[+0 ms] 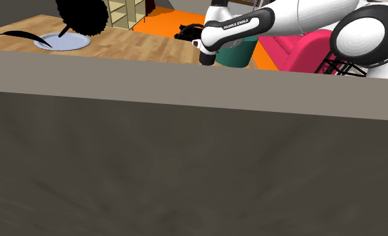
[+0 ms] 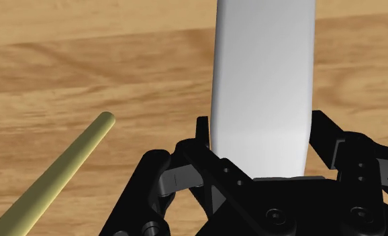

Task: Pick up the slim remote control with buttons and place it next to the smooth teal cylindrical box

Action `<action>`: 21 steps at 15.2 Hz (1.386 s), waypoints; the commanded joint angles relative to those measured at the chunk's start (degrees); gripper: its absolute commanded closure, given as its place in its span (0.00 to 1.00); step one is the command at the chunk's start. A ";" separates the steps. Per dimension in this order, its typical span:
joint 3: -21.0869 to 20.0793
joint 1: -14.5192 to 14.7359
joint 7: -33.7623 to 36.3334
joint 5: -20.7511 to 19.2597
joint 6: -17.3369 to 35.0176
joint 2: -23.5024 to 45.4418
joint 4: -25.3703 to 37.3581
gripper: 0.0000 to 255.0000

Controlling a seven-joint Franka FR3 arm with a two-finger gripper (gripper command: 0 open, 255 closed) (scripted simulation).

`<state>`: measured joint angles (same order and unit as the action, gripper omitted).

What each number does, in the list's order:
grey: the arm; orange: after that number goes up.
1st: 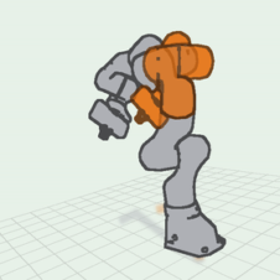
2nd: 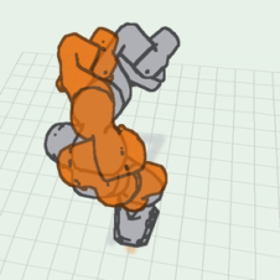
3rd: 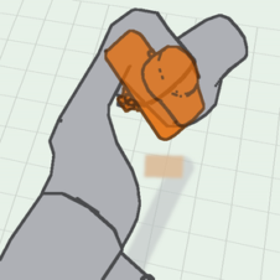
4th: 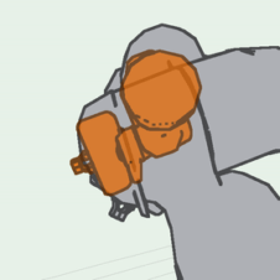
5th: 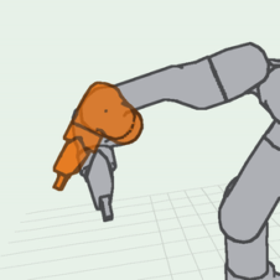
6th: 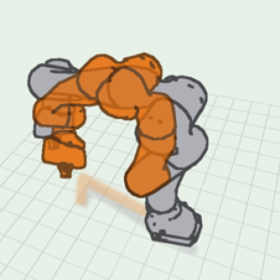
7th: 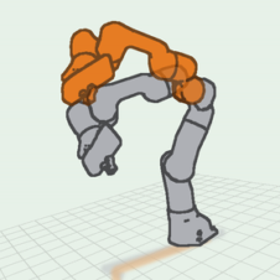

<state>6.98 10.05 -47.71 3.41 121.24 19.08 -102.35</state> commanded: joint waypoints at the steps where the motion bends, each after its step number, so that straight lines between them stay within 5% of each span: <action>1: 0.05 0.06 0.13 -0.15 -1.34 -0.85 0.50 1.00; 21: 0.29 0.08 0.72 -0.86 -15.43 -4.57 10.91 1.00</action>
<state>7.32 10.05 -47.15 2.59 106.63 14.60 -92.17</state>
